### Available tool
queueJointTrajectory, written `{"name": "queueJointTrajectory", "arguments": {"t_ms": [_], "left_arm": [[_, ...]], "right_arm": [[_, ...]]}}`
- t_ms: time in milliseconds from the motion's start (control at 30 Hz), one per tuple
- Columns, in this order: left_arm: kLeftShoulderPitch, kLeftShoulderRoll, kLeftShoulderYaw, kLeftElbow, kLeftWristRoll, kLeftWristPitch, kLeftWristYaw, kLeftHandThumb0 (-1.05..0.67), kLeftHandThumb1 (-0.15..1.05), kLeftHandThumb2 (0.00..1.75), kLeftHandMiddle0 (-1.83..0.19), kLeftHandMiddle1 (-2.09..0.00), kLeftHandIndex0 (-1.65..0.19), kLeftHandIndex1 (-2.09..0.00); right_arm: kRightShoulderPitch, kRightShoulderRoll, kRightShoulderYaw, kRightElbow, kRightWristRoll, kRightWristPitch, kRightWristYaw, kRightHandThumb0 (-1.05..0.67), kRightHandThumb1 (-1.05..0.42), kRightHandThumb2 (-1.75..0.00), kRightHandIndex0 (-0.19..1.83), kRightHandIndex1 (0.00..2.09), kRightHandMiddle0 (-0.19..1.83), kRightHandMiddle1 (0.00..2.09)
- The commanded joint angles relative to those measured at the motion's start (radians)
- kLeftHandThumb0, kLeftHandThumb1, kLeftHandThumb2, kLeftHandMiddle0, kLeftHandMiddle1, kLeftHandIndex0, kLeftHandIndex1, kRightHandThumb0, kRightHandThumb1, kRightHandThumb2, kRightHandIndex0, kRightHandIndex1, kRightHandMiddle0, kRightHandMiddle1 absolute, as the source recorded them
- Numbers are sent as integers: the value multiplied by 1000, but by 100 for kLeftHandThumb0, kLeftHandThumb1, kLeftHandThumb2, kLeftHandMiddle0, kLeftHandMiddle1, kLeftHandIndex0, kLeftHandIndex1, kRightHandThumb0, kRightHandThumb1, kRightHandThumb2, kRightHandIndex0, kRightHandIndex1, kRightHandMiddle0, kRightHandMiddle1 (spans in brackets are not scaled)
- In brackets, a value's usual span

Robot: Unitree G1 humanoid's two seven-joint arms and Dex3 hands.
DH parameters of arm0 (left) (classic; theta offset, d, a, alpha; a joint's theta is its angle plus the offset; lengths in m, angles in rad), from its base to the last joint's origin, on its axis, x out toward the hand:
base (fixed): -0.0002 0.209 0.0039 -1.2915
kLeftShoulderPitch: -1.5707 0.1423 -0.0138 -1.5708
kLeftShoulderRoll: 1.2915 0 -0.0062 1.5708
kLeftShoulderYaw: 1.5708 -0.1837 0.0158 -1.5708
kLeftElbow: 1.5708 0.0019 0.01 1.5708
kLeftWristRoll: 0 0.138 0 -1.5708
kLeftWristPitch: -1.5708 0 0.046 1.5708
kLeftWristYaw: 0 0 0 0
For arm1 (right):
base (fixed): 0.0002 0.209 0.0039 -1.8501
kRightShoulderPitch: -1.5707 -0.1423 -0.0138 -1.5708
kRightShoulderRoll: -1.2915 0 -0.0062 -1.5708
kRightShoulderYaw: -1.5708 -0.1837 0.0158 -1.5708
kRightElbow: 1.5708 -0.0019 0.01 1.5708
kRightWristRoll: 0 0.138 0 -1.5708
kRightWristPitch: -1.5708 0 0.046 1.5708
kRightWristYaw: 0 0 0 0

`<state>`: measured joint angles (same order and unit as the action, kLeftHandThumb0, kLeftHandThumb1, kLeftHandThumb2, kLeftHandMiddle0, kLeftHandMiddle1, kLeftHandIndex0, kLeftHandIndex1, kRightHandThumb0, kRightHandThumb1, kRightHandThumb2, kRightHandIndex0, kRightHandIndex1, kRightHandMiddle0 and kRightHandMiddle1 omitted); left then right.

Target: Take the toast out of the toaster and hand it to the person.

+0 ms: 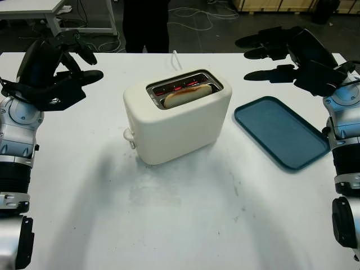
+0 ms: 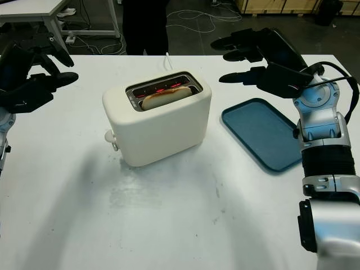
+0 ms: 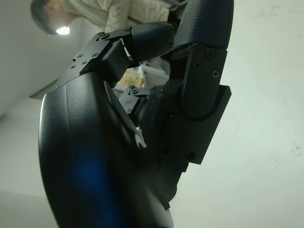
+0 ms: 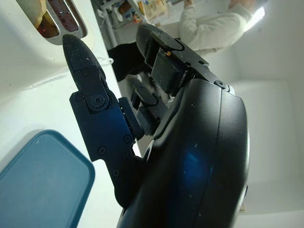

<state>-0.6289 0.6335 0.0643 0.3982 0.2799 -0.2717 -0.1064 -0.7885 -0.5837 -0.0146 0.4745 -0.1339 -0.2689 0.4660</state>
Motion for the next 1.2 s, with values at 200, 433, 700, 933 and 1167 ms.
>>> {"name": "queueJointTrajectory", "arguments": {"t_ms": [200,433,700,933,1167], "left_arm": [[7,4,3,7,2,-13,12,-105,92,18,-71,-142,-60,-143],[3,1,3,4,-7,-5,3,-105,92,17,-71,-141,-60,-142],[2,1,1,6,-2,-9,9,-105,92,16,-72,-141,-60,-143],[4,0,3,6,-4,-7,10,-105,92,17,-71,-142,-60,-143],[11,1,4,3,-1,-9,14,-105,92,17,-71,-141,-60,-142]], "right_arm": [[13,-2,0,-21,4,27,-6,-57,-77,0,87,0,79,0],[10,-6,1,-13,-1,5,-10,-56,-77,0,87,0,79,0],[11,-6,0,-19,2,17,-6,-54,-76,0,87,0,80,0],[12,-9,1,-17,0,12,-4,-56,-77,0,86,0,79,0],[15,-6,-3,-13,6,9,-5,-56,-77,0,87,0,79,0]]}}
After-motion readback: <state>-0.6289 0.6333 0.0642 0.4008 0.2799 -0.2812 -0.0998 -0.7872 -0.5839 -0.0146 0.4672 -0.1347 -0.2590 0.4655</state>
